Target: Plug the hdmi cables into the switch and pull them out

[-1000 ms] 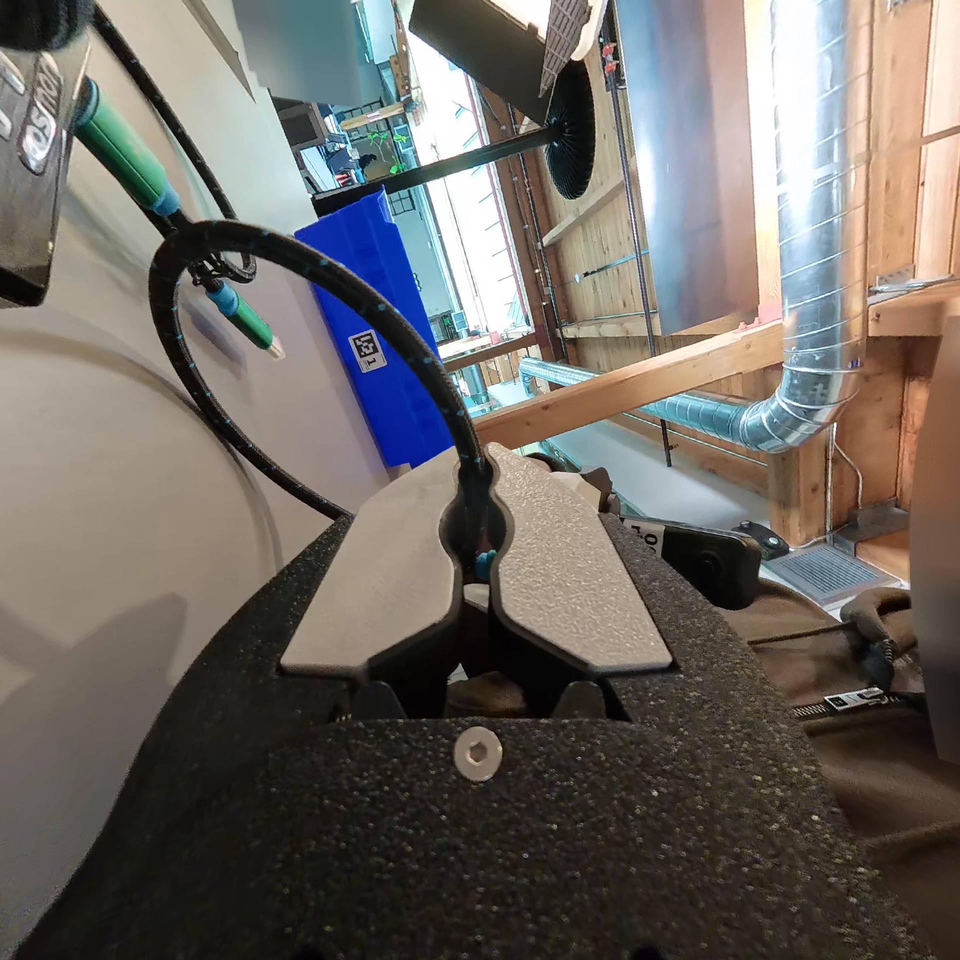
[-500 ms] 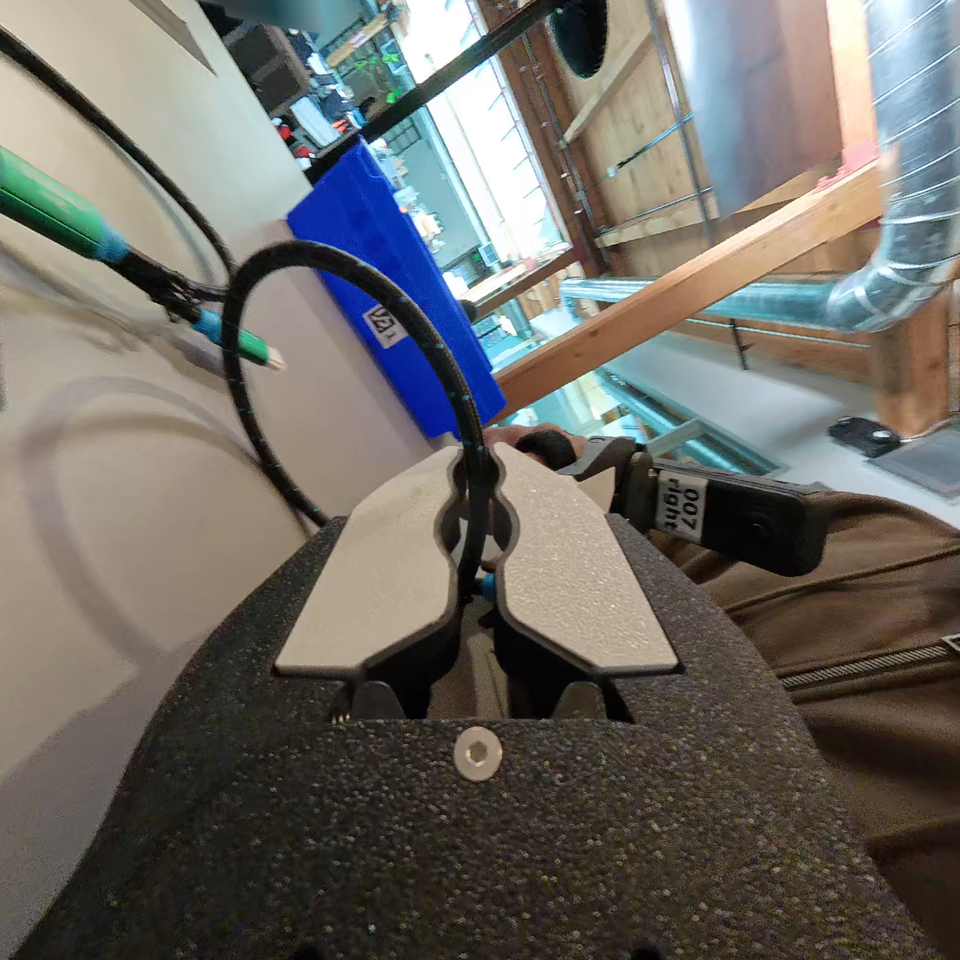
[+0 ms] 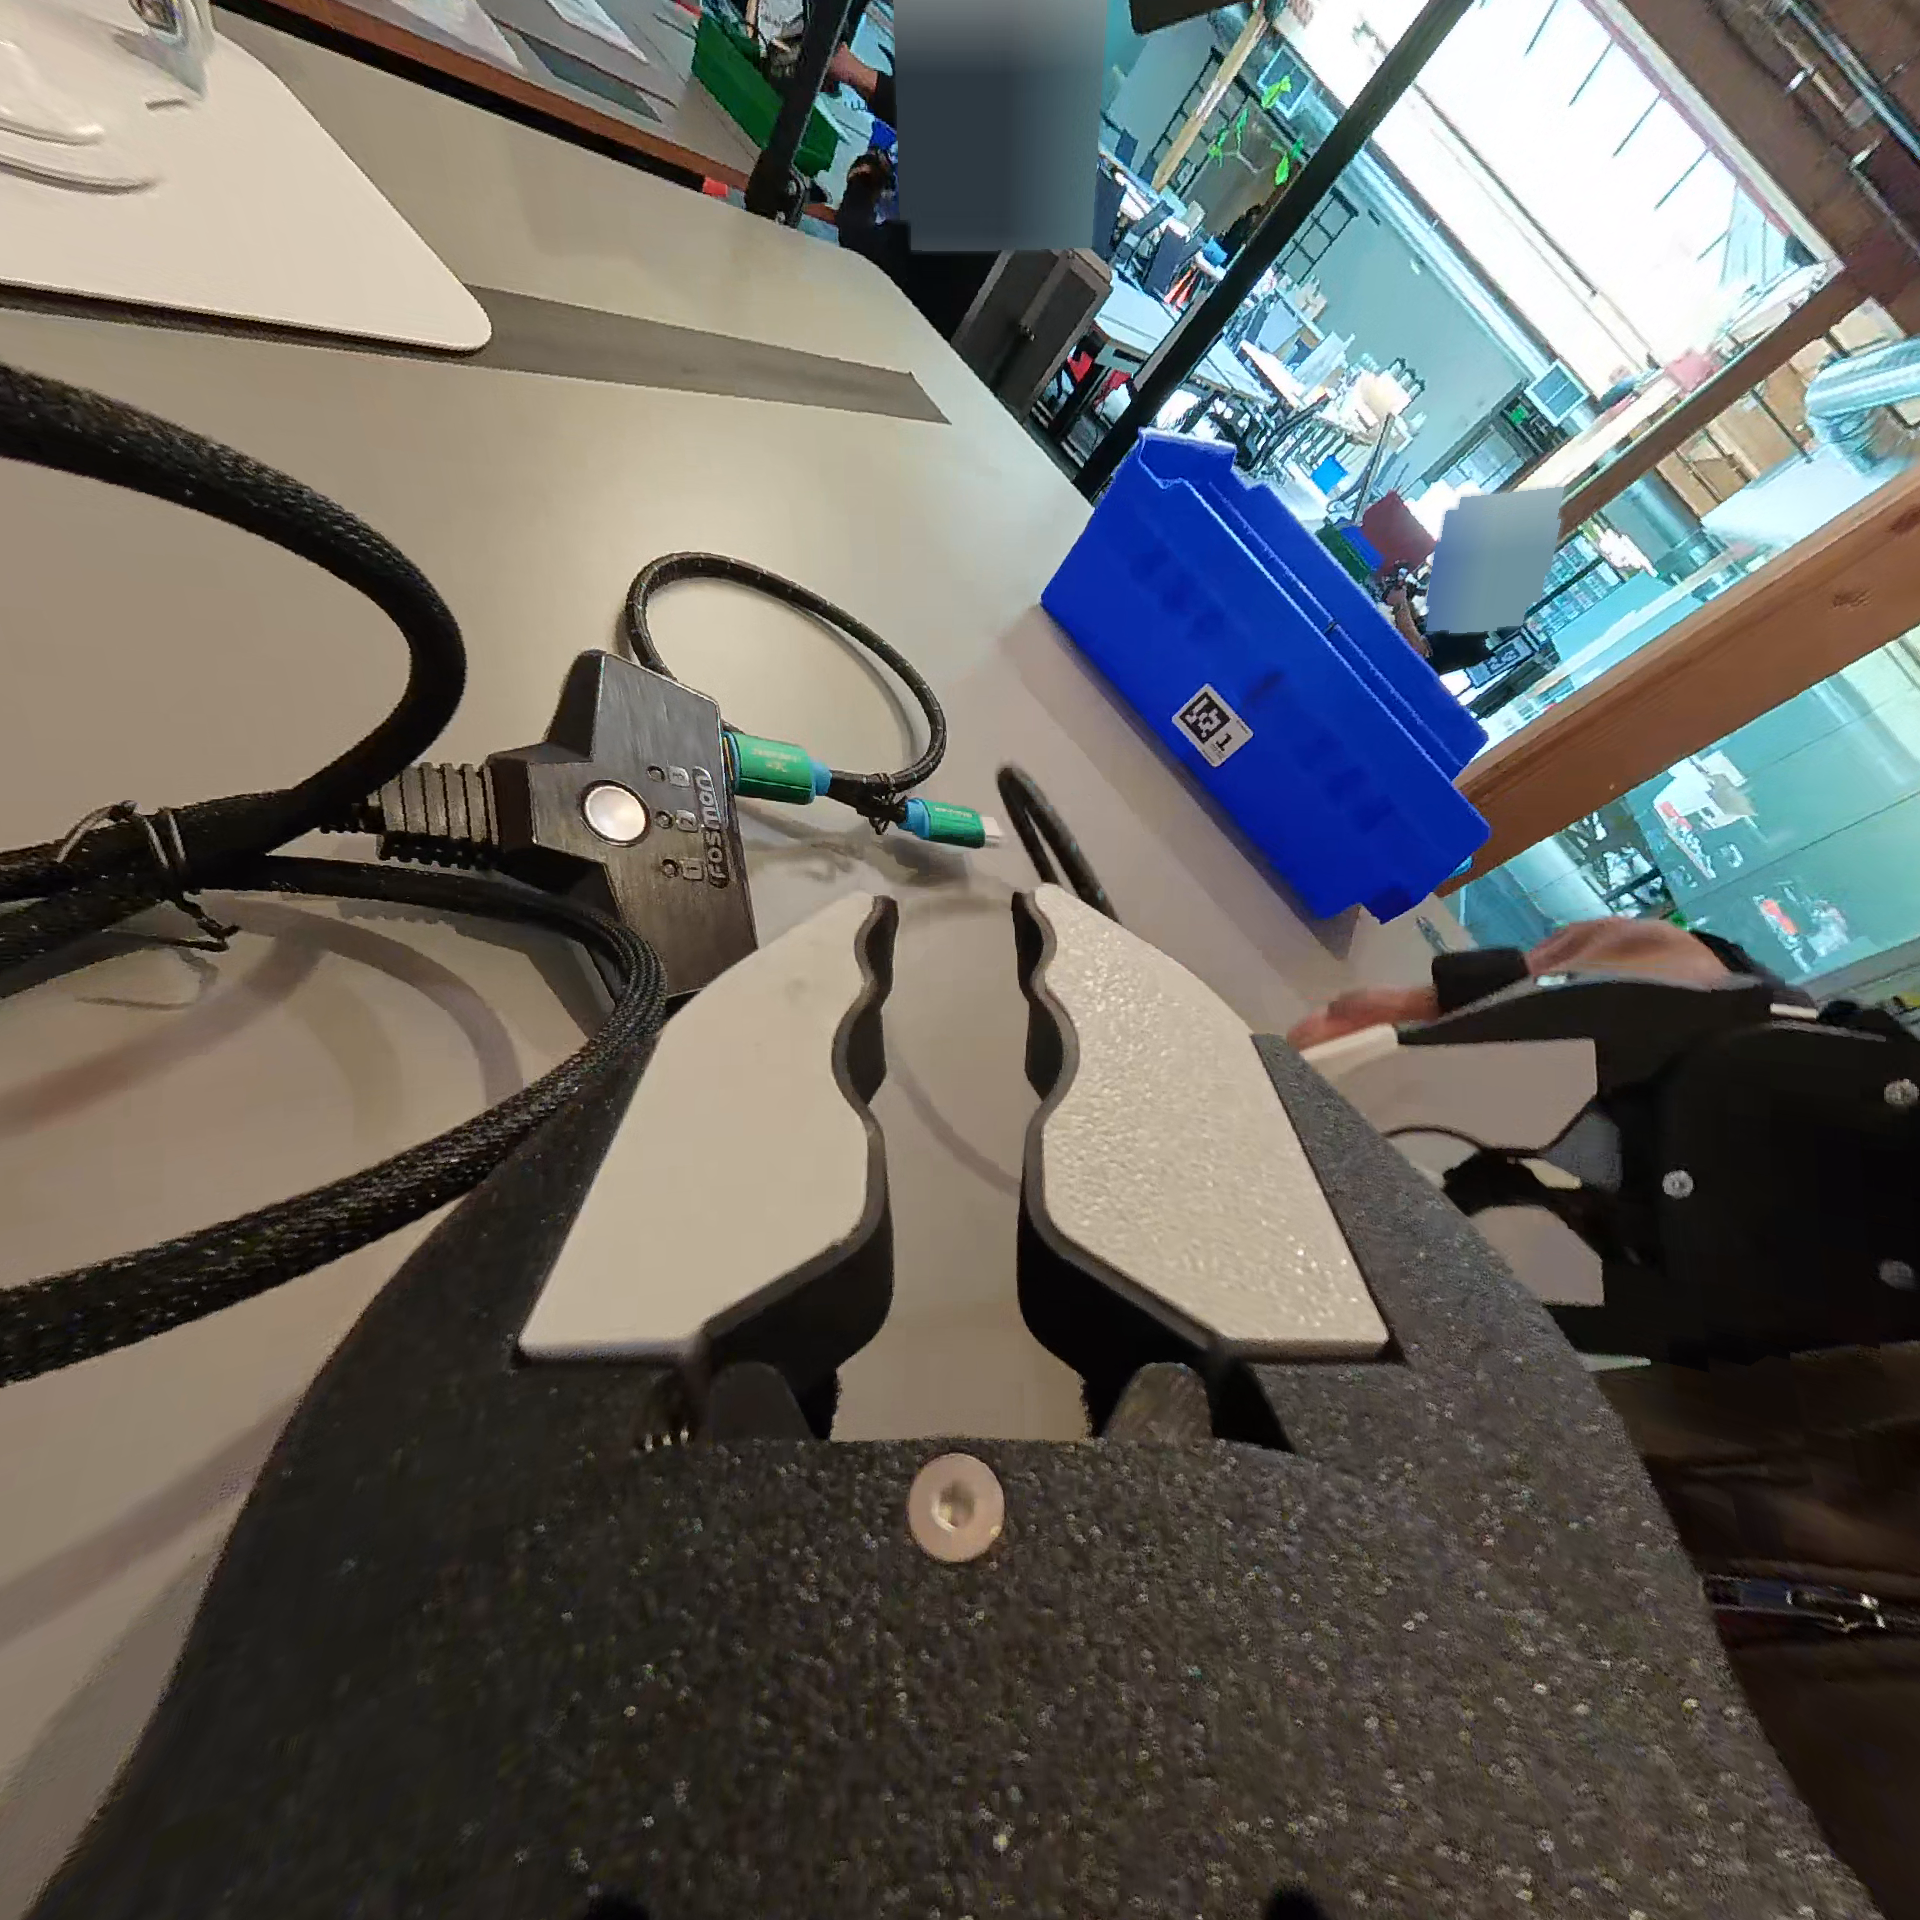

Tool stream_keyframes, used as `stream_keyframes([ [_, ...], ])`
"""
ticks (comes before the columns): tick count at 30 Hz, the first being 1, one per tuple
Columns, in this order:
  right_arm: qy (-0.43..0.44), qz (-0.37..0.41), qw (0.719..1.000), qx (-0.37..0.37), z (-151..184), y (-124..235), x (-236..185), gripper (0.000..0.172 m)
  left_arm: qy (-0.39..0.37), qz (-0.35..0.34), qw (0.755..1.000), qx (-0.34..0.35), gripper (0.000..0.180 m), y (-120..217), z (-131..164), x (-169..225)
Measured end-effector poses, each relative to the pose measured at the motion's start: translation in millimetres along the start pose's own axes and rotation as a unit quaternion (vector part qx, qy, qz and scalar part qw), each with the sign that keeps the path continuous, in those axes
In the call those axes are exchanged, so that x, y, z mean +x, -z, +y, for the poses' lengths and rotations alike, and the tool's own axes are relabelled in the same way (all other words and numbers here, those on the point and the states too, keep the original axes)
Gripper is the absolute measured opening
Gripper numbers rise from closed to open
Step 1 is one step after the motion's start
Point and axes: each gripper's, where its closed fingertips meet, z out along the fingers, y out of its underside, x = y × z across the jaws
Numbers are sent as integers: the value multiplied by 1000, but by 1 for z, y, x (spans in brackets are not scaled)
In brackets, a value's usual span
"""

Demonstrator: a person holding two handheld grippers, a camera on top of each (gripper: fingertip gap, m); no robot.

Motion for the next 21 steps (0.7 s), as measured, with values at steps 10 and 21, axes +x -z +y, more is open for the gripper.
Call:
stream_keyframes([
  [10,-66,-72,991,-86,32,-21,-25,21,36,14,999,1,22,4,13,-4],
  [21,-172,-13,979,109,0,3,81,47,63,30,997,39,22,24,12,2],
])
